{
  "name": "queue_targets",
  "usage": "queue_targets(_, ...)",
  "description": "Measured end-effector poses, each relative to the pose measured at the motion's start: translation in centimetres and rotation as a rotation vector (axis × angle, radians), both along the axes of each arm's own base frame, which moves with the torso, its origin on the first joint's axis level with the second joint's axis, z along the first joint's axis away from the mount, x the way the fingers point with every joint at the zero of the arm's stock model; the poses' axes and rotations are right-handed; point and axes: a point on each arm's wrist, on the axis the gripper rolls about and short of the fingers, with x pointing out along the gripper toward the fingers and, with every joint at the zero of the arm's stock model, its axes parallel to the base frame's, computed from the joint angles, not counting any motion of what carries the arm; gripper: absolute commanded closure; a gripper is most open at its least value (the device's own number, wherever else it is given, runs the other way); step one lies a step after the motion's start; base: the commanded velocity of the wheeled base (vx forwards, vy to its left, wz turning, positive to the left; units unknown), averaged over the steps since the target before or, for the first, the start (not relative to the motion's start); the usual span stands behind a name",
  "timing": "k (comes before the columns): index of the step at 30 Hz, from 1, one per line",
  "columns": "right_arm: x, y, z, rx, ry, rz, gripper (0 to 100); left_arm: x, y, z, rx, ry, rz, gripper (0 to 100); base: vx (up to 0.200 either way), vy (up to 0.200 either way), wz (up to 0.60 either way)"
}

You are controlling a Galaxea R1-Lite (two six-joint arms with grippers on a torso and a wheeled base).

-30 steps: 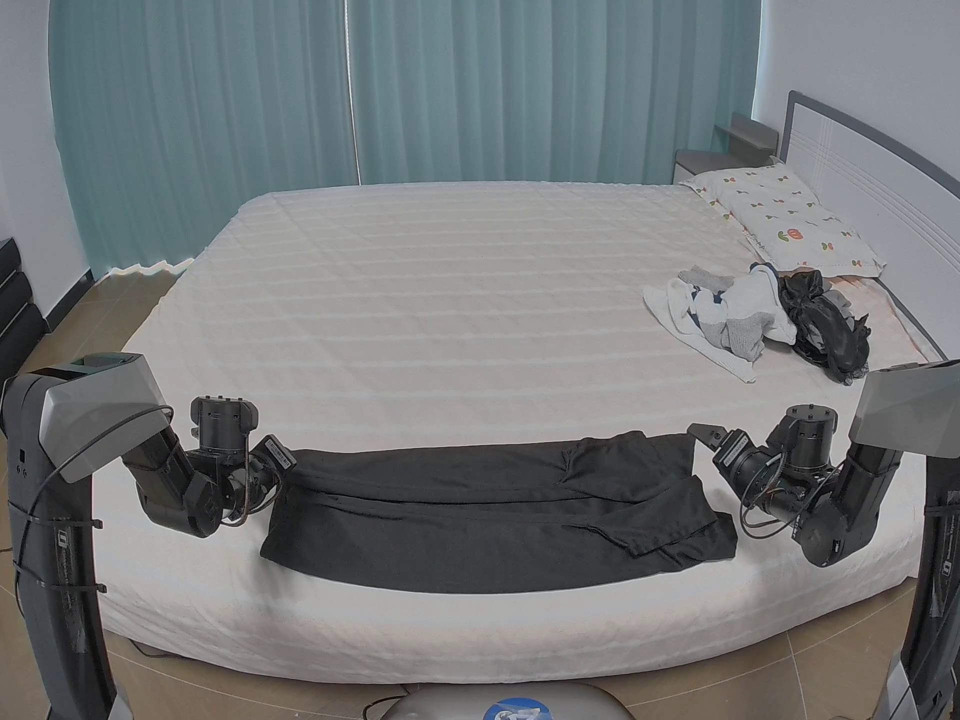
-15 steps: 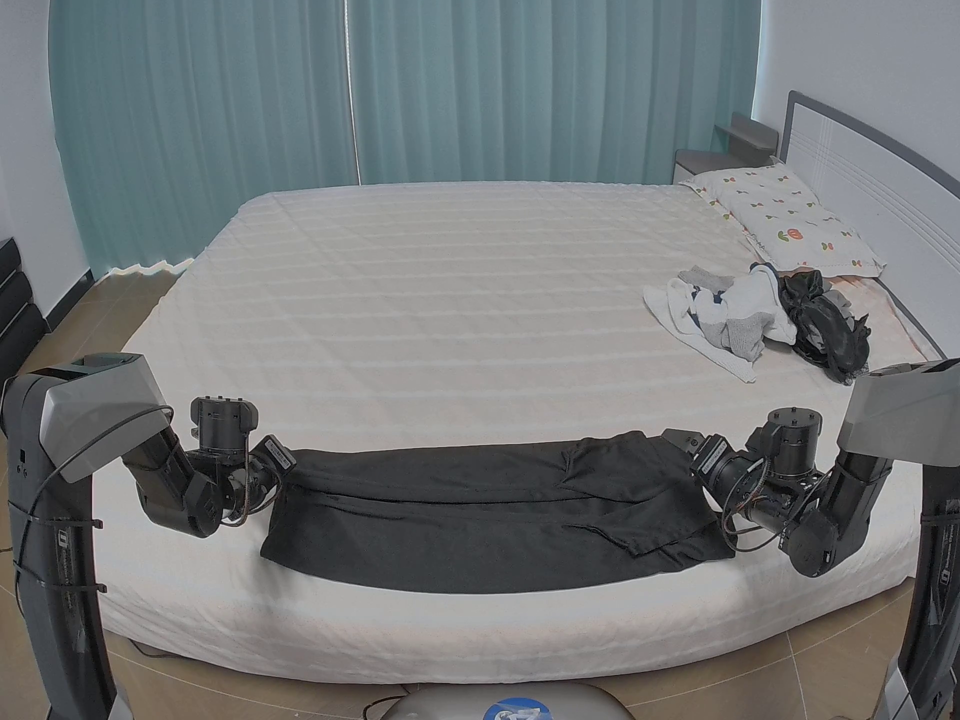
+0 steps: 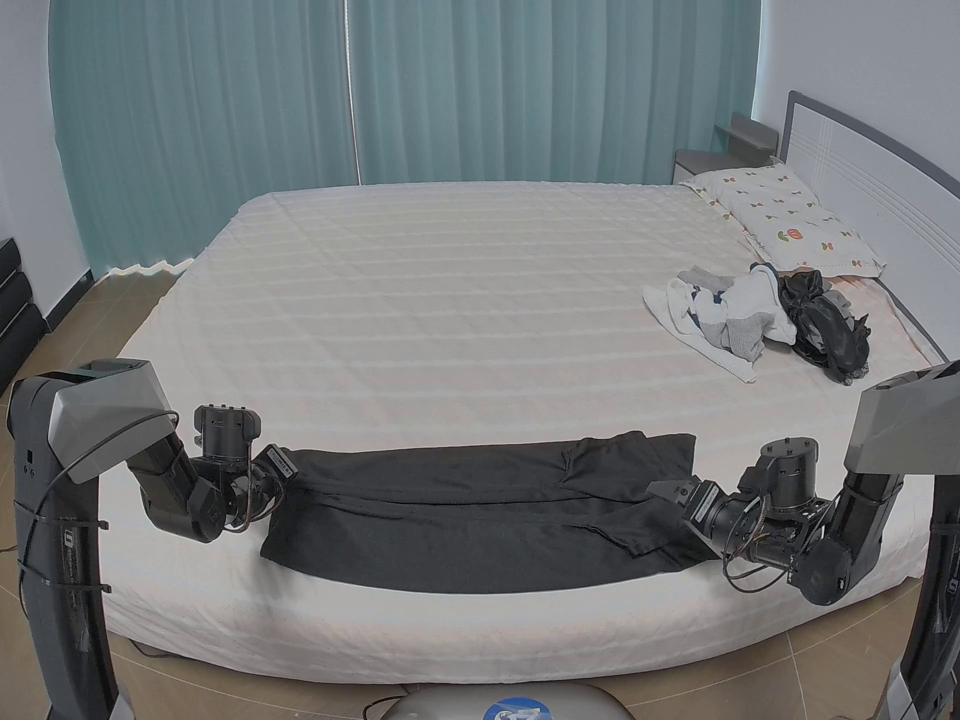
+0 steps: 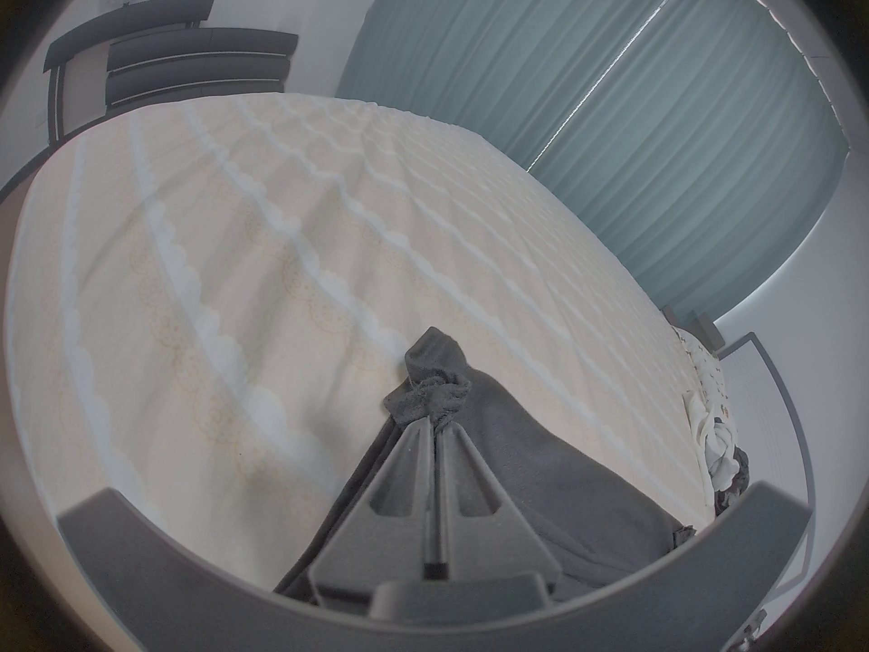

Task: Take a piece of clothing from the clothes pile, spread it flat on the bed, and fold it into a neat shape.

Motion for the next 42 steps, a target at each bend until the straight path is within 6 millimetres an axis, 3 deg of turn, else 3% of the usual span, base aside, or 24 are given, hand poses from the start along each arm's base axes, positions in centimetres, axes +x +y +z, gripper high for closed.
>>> queue_targets(1, -0.1, 0.2, -0.1, -0.002, 0.009, 0.008, 0, 0.0, 0.0, -0.2, 0.000, 0.002, 0.000, 100, 0.000, 0.000, 0.00)
queue_targets(2, -0.2, 0.2, -0.1, -0.003, 0.017, 0.011, 0, 0.1, 0.1, -0.3, 0.000, 0.005, 0.000, 0, 0.000, 0.000, 0.00)
queue_targets(12, -0.9, 1.1, 0.0, -0.013, 0.050, 0.039, 0, -0.1, 0.8, -0.8, -0.012, 0.008, 0.026, 0, 0.000, 0.000, 0.00)
queue_targets(22, -1.7, 0.7, -0.5, 0.004, 0.096, 0.006, 0, -1.0, 2.2, 0.2, -0.167, 0.007, 0.026, 0, 0.000, 0.000, 0.00)
queue_targets(29, -0.9, -0.4, -1.6, 0.025, 0.106, -0.061, 0, -1.2, 3.2, 0.9, -0.187, -0.006, 0.029, 0, 0.000, 0.000, 0.00)
queue_targets(42, 0.1, -0.5, -2.6, 0.038, 0.083, -0.076, 0, -1.2, 3.3, 1.0, -0.185, -0.011, 0.031, 0, 0.000, 0.000, 0.00)
